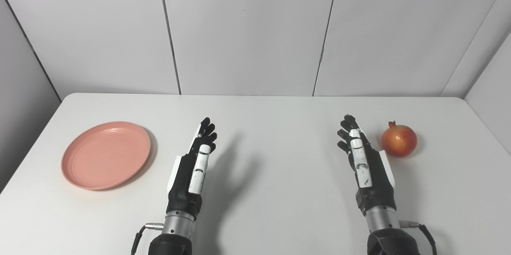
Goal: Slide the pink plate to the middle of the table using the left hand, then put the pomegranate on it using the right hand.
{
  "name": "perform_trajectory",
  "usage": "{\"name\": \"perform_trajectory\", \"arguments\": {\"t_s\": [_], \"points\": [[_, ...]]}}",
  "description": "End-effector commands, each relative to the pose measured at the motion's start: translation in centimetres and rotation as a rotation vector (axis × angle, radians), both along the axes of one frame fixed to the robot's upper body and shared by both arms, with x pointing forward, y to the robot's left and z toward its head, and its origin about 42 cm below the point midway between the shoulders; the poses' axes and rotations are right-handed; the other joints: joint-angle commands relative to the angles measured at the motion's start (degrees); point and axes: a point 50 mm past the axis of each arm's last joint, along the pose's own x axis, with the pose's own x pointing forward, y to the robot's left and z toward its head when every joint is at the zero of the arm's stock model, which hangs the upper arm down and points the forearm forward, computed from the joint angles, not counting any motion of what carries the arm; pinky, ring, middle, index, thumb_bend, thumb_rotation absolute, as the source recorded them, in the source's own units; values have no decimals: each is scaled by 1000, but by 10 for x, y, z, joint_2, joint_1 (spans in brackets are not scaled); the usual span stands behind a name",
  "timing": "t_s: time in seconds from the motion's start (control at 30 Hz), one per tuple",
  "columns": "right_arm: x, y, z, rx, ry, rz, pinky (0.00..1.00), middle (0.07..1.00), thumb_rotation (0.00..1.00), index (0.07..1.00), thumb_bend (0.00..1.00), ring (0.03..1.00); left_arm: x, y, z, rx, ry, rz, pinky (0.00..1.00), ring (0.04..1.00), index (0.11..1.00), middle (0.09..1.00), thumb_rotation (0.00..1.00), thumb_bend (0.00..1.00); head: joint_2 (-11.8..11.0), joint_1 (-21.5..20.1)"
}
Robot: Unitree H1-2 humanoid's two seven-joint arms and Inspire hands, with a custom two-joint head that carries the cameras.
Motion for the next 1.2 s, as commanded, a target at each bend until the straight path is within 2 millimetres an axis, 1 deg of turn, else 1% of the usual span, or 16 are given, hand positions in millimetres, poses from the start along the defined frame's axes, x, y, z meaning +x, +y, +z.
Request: {"name": "perform_trajectory", "arguments": {"t_s": [0.0, 0.4, 0.63, 1.17], "points": [[2, 1, 16, -3, -98, 0, 891, 923, 1000, 915, 284, 908, 1, -5, 15, -18, -61, -10, 963, 959, 958, 973, 1000, 466, 1, 1], [2, 1, 15, 9, -95, 3, 897, 925, 1000, 918, 294, 911, 2, -5, 16, -13, -62, -10, 959, 959, 959, 974, 1000, 470, 2, 2], [3, 1, 14, 4, -95, 5, 893, 927, 1000, 919, 280, 912, 2, -5, 15, -23, -61, -13, 959, 959, 960, 975, 1000, 466, 1, 2], [2, 2, 15, 4, -96, 3, 887, 923, 1000, 916, 280, 907, 2, -5, 16, -20, -58, -16, 961, 957, 959, 973, 1000, 477, 2, 2]]}}
